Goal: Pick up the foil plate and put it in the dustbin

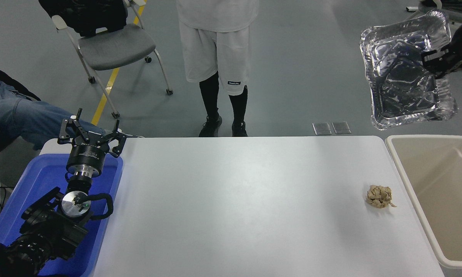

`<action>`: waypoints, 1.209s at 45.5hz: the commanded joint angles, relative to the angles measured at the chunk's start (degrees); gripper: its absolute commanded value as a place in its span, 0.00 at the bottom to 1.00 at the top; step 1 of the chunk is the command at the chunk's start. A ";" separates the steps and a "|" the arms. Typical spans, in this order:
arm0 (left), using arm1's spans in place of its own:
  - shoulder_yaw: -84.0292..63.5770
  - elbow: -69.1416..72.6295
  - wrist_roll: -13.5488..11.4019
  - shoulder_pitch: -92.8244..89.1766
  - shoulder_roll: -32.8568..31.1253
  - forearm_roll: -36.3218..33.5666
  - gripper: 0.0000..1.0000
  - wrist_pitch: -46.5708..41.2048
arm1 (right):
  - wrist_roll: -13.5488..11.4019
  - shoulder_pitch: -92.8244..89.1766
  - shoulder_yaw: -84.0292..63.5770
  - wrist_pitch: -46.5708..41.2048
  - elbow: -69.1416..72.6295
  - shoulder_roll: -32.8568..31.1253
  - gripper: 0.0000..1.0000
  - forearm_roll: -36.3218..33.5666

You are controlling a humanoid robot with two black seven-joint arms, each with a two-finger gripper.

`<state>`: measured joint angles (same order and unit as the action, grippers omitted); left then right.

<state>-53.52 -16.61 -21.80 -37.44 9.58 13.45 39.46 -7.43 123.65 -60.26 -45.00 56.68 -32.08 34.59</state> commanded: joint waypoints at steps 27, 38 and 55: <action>0.00 0.00 0.00 0.00 0.00 0.00 0.99 0.00 | -0.48 -15.18 -1.53 0.00 -18.53 -12.83 0.00 1.36; 0.00 0.00 0.00 0.00 0.00 0.09 0.99 0.00 | -0.57 -30.91 10.06 0.00 -21.61 -17.05 0.00 1.00; 0.00 0.00 -0.09 0.00 0.00 0.09 0.99 0.00 | -0.48 -50.34 23.69 0.00 -31.19 -17.31 0.00 0.65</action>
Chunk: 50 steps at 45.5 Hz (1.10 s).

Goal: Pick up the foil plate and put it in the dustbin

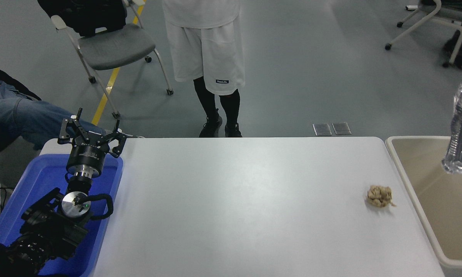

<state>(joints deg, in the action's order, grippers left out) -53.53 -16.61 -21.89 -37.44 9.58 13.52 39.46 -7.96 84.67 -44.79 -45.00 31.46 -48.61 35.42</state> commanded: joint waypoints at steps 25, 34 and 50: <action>0.00 0.00 0.00 0.00 0.00 0.01 0.99 0.00 | 0.05 -26.65 16.05 0.44 -12.83 2.20 0.00 -9.13; 0.00 0.00 0.00 0.00 0.00 0.01 0.99 0.00 | 0.05 -29.99 18.33 12.99 -13.26 2.99 0.00 -11.68; 0.00 0.00 0.00 0.00 0.00 0.01 0.99 0.00 | 0.05 -38.78 18.95 39.54 -18.18 9.58 0.00 -18.71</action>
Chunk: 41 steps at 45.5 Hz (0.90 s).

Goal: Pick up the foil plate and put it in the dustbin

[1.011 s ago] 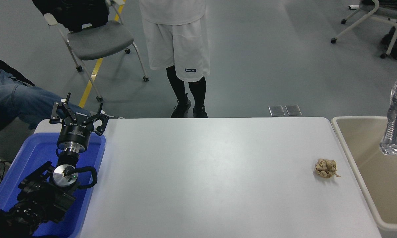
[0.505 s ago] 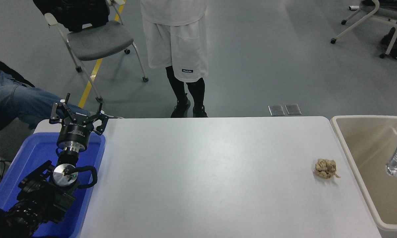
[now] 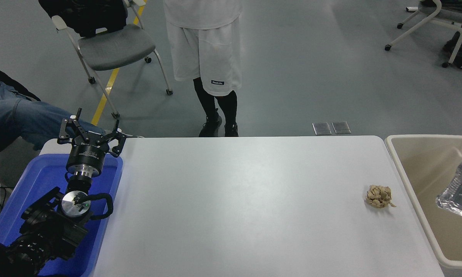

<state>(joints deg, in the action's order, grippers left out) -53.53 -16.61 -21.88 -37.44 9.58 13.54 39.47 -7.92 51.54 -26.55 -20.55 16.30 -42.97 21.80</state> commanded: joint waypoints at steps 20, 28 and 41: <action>0.00 0.00 0.00 0.00 0.00 0.00 0.99 -0.01 | 0.18 -10.50 4.58 22.83 -6.80 9.65 0.00 -11.78; 0.00 0.00 0.00 0.00 0.00 0.00 0.99 -0.01 | 0.18 -11.20 4.58 23.98 -6.80 10.01 0.00 -11.87; 0.00 0.00 0.00 0.00 0.00 0.00 0.99 0.08 | 0.18 -11.11 4.58 25.38 -6.80 10.01 0.00 -11.78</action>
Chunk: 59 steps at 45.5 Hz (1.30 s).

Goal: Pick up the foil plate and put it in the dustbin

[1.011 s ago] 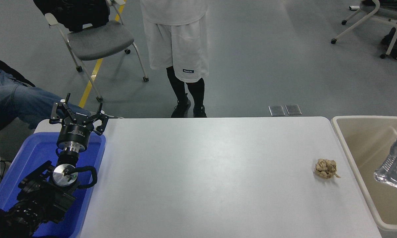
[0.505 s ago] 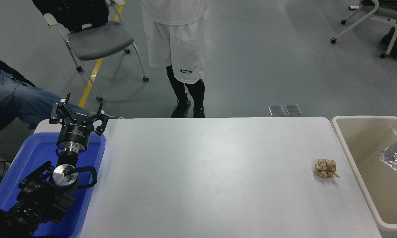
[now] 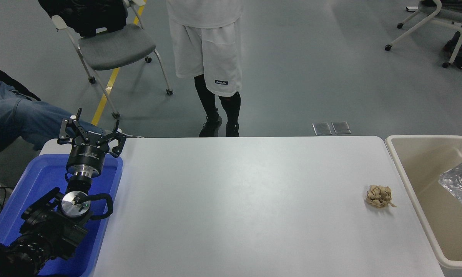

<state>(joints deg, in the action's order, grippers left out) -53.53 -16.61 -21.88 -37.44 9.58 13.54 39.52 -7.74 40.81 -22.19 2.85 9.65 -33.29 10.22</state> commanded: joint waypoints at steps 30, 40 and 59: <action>0.00 0.00 0.00 0.00 0.00 0.00 0.99 0.03 | 0.01 -0.12 0.22 12.01 0.89 1.13 1.00 -0.20; 0.00 0.00 0.00 0.00 0.00 0.00 0.99 0.03 | 0.01 2.42 -0.75 11.13 1.25 0.95 1.00 1.03; 0.00 0.00 0.00 0.00 0.00 0.00 0.99 -0.05 | -1.05 12.09 -1.37 2.17 20.13 -8.80 0.99 10.69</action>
<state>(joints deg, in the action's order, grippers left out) -53.53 -16.61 -21.88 -37.44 9.58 13.53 39.49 -7.97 47.24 -23.21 10.09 18.49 -35.68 15.75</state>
